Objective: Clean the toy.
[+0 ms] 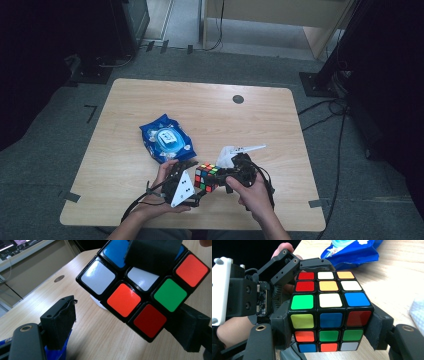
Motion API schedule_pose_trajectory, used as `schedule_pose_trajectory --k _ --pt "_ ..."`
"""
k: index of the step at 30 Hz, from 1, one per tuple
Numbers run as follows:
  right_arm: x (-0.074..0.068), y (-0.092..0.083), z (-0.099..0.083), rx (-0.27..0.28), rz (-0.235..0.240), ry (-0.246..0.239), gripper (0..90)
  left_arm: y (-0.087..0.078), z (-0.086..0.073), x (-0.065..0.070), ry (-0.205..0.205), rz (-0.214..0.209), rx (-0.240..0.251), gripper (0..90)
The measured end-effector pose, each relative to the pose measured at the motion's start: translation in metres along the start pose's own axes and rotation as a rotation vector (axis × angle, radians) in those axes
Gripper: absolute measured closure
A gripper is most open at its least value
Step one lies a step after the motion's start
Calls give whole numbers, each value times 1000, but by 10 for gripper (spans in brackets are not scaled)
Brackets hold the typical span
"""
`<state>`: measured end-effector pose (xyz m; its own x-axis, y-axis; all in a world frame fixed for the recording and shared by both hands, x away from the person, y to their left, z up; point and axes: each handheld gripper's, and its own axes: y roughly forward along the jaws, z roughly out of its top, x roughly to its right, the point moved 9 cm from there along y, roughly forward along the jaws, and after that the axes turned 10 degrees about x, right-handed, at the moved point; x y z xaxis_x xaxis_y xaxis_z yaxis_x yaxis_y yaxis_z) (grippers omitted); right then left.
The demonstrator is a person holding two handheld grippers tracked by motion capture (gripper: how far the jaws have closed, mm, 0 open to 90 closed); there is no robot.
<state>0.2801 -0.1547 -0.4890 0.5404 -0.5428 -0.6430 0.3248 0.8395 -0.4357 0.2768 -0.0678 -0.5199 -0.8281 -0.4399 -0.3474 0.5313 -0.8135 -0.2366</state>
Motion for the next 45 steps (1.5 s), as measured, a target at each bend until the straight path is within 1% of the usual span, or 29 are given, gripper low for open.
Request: schedule_pose_trajectory --k 2,4,6,9,11,14,18,19,26,33,36,43,45 --pt "1 -1 0 -7 -3 10 345 0 0 1 5 -2 4 152" --pt "2 0 -1 -18 -11 8 346 1 0 3 27 -4 6 153" --pt "2 0 -3 -38 -15 8 345 1 0 5 54 -16 10 153" --pt "2 1 -6 -76 -19 16 346 2 -2 7 64 -33 13 153" --pt "3 1 -7 -84 -21 23 346 3 -2 9 76 -42 19 154" --pt "5 2 -8 -102 -26 34 345 4 -3 11 113 -48 29 162" --pt "7 2 -9 -108 -31 41 346 4 -3 13 131 -56 31 216" --pt "8 2 -8 -98 -34 42 346 4 -3 13 132 -55 31 241" --pt "8 2 -8 -98 -32 48 345 4 -4 13 121 -60 25 247" --pt "8 3 -6 -68 -22 50 345 3 -3 11 73 -62 23 250" --pt "8 3 -5 -51 -20 49 345 2 -2 10 47 -60 26 249" --pt "7 4 -2 -3 -19 27 343 1 -1 6 0 -60 25 248" --pt "6 5 -1 9 -20 17 342 0 0 5 -21 -62 29 248"
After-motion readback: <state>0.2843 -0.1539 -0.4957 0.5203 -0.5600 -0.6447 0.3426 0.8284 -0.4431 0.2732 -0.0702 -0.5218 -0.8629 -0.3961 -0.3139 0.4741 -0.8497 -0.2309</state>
